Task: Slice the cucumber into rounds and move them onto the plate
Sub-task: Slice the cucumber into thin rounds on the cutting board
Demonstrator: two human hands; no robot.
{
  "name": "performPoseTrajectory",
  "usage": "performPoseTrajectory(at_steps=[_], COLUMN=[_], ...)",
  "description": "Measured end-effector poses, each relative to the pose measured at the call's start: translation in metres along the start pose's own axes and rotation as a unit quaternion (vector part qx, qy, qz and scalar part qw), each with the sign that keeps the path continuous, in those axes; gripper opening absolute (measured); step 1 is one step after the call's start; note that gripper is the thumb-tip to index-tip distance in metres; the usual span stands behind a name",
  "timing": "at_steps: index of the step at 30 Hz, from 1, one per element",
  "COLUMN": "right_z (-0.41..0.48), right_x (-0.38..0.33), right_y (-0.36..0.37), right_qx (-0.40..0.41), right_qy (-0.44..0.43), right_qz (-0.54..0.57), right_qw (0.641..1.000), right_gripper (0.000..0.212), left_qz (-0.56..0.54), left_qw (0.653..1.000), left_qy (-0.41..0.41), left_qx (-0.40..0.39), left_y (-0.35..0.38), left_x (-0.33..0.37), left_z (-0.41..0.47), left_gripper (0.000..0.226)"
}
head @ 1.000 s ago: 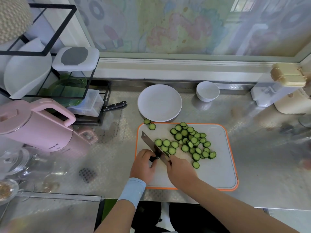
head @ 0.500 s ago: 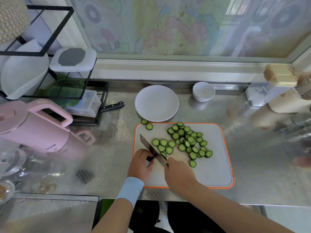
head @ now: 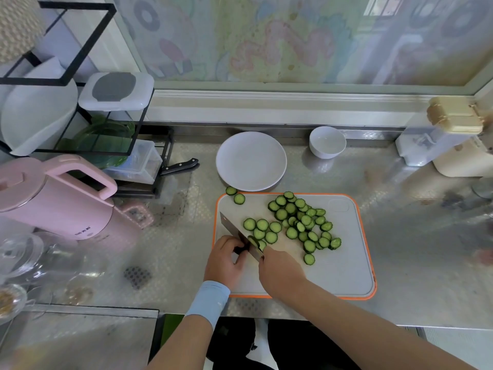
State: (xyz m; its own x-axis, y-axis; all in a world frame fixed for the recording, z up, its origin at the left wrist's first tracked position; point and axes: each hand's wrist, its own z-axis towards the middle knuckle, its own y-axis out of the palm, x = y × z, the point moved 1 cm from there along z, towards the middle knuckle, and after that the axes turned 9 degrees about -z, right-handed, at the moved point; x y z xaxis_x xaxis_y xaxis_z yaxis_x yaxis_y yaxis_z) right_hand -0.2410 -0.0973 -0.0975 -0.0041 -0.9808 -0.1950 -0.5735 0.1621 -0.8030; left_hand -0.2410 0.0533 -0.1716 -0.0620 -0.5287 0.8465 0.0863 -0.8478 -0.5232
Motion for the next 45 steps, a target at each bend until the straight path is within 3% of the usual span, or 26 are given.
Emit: performPoseTrajectory(at_steps=[18,31,36,45], right_z=[0.001,-0.024,-0.026,-0.015], right_x=[0.021,0.004,0.001,-0.006], right_y=[-0.005,-0.008,-0.009,-0.009], right_qx=[0.019,0.056,0.027,0.0], right_qy=[0.034,-0.019,-0.023,-0.014], right_qz=[0.111,-0.003,-0.055,-0.063], right_qw=[0.993,0.998,0.998,0.998], right_gripper=[0.023,0.017,0.006,0.015], left_qz=[0.022,-0.002,0.004,-0.008], left_qw=[0.999,1.0,0.999,1.0], left_qy=[0.026,0.027,0.032,0.011], left_qx=[-0.02,0.013,0.01,0.014], left_y=[0.0,0.0,0.001,0.002], left_x=[0.0,-0.005,-0.006,-0.006], left_z=[0.0,-0.008,-0.007,-0.007], left_gripper=[0.015,0.012,0.009,0.018])
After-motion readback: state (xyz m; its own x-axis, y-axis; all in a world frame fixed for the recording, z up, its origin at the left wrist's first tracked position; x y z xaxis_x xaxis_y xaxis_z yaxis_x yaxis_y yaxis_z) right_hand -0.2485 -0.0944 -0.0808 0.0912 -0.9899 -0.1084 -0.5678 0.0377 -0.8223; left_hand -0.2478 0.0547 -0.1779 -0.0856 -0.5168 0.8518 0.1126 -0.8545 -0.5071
